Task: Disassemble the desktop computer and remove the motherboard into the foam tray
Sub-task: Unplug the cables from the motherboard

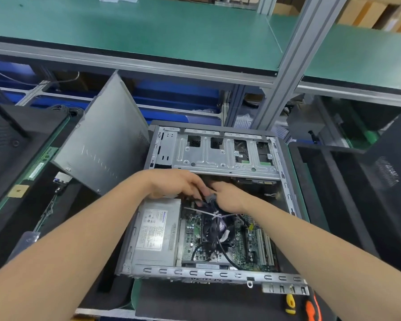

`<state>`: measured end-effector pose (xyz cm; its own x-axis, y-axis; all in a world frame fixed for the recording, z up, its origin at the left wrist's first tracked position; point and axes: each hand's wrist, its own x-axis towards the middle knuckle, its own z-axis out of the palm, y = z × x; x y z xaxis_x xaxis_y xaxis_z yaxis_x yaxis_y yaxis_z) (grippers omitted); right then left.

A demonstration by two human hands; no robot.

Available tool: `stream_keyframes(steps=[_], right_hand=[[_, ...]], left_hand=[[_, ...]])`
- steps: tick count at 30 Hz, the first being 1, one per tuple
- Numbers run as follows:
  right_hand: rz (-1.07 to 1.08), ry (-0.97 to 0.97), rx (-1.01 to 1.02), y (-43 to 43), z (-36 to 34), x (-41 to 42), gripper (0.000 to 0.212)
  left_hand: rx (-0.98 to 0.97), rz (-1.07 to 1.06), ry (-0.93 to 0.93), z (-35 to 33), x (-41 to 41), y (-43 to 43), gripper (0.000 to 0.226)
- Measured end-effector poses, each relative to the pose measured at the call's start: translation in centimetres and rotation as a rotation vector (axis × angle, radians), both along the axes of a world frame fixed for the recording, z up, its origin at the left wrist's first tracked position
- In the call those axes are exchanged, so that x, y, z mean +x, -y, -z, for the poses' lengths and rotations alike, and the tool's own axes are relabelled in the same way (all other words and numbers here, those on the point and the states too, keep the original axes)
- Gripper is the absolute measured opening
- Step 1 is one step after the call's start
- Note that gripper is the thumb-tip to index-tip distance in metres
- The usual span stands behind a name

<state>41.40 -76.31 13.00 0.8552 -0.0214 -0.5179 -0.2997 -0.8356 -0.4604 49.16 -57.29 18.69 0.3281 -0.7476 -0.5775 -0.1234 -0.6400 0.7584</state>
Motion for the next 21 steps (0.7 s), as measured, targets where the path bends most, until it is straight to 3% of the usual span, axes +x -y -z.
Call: stream_keyframes(steps=[3,7,11,15,18,21], right_hand=[[-0.068,0.002,-0.04,-0.3,-0.4,-0.8,0.019],[-0.075,0.11,-0.155,-1.0,-1.8,-0.4,0.045],[0.028,0.084,-0.054,-2.0,-1.8,-0.1,0.059],[0.111,0.099,-0.028,-2.4,-0.4,0.1,0.032],[0.205,0.107,0.009,-2.3,0.1,0.4,0.036],[0.212,0.113,0.002,-2.5,0.3,0.4,0.031]], left_hand=[[0.027,0.062,0.145,-0.2,0.5,0.2,0.055],[0.132,0.094,0.292,0.7,0.5,0.2,0.058],[0.288,0.151,0.49,1.2,0.5,0.8,0.049],[0.362,0.17,0.501,0.9,0.5,0.9,0.053],[0.454,0.188,0.477,0.7,0.3,1.2,0.055],[0.539,0.177,0.568,1.4,0.4,1.5,0.043]])
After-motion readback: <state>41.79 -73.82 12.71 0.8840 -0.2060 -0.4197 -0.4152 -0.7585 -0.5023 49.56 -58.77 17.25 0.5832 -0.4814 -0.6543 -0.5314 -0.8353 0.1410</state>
